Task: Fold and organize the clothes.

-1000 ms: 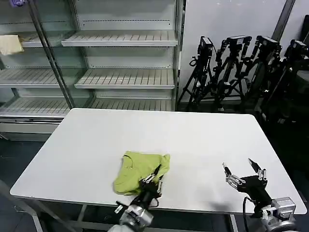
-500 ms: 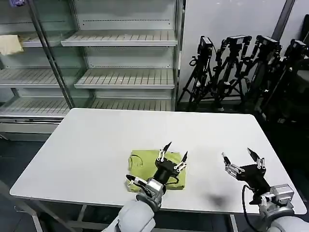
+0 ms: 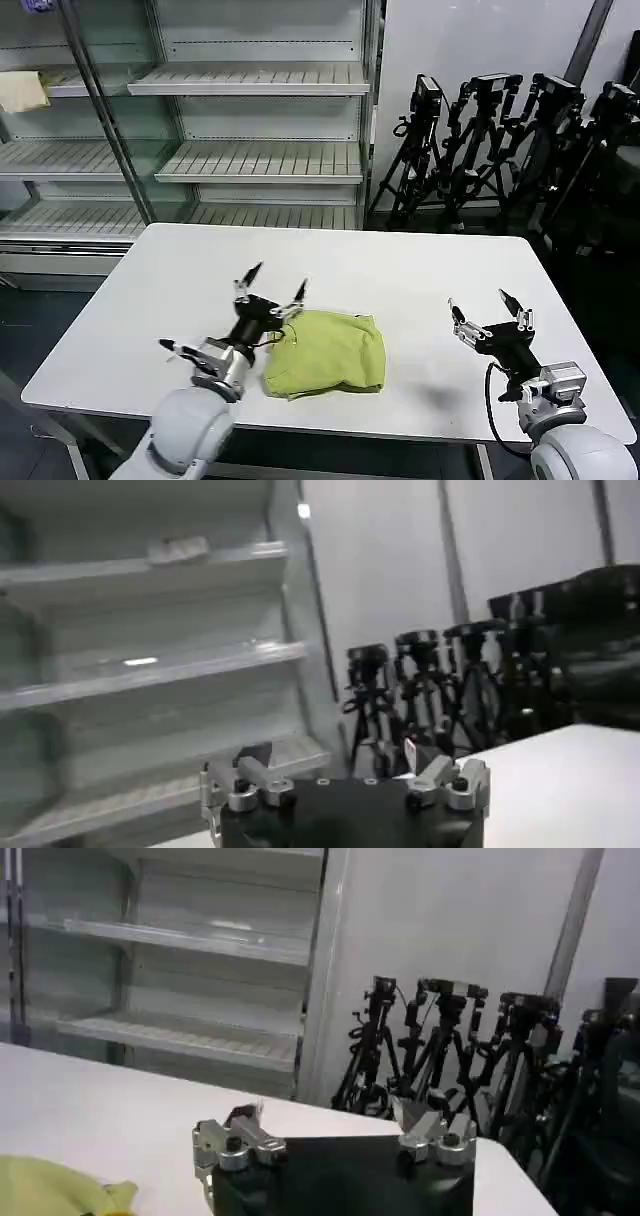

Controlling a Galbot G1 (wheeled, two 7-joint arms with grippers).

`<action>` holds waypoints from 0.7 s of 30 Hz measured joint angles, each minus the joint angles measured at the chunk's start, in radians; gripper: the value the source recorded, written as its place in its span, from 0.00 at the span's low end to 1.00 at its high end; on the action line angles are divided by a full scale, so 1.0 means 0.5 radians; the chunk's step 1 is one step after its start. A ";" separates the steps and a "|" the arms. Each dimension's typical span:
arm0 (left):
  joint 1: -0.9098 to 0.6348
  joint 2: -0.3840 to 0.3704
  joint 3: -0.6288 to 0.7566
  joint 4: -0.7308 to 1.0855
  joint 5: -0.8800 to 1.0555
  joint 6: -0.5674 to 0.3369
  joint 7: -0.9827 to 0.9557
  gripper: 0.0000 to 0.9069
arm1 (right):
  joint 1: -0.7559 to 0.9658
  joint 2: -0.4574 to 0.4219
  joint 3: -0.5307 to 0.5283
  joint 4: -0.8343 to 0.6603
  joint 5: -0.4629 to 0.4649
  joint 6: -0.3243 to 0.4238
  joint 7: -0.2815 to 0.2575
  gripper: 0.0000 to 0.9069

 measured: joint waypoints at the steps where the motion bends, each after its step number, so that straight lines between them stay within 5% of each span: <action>1: 0.010 0.005 -0.036 0.007 -0.001 -0.016 0.016 1.00 | 0.003 -0.001 -0.002 -0.003 -0.006 0.007 0.002 1.00; 21: 0.100 -0.007 -0.397 0.063 0.140 -0.270 0.251 1.00 | 0.148 -0.022 -0.091 -0.134 -0.094 0.096 0.057 1.00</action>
